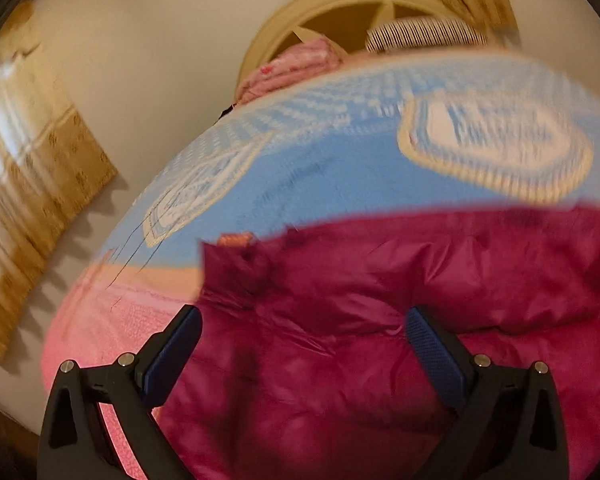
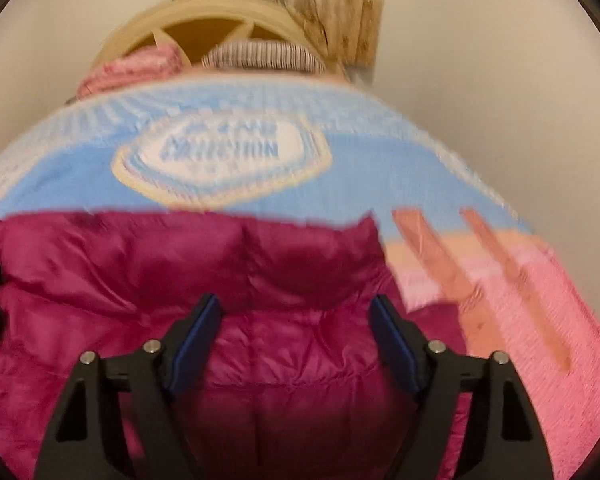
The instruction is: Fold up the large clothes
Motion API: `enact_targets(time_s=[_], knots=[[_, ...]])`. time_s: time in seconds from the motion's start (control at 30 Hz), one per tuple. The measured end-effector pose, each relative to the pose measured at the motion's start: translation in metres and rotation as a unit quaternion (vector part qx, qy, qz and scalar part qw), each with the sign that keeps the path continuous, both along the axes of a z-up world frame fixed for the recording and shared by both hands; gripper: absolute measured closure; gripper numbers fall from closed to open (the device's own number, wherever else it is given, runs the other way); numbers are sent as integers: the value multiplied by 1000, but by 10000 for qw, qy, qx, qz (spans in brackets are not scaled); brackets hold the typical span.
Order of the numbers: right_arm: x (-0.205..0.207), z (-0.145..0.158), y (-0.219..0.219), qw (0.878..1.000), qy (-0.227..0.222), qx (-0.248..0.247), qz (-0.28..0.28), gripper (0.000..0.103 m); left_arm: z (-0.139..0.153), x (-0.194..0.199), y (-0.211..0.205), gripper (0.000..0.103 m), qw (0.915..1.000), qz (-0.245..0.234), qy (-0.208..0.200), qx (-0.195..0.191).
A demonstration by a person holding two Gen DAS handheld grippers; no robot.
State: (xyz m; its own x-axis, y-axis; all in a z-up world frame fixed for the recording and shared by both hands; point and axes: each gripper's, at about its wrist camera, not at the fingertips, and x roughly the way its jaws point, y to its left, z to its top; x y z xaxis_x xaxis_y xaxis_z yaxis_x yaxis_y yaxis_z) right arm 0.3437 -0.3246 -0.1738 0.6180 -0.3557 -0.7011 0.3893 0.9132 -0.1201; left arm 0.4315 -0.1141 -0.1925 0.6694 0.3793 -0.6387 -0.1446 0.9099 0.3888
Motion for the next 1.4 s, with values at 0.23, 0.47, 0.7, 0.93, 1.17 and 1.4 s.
enact_targets(time_s=[0.23,0.47,0.7,0.93,1.17,1.4], knots=[[7,-10,-3,9998,174,106,38,23,-21,8,8,1,9992,81,108,-371],[11,-16,-4,9994,317,169,32,21,-26,10,7,1,9991,100,128,-390],[13,-19,-4,9991,412,141,22,20,-26,10,7,1,9990,101,133,-407],[14,-19,-4,9989,437,145,16,20,-24,9,9,1,9990,70,178,-416],[-15,14,0,9993,183,262,176,14,49,-47,70,1,9927,-252,-341,-1126],[-78,49,67,9926,-483,297,1078,7,23,-103,153,1,9867,394,31,-1576]])
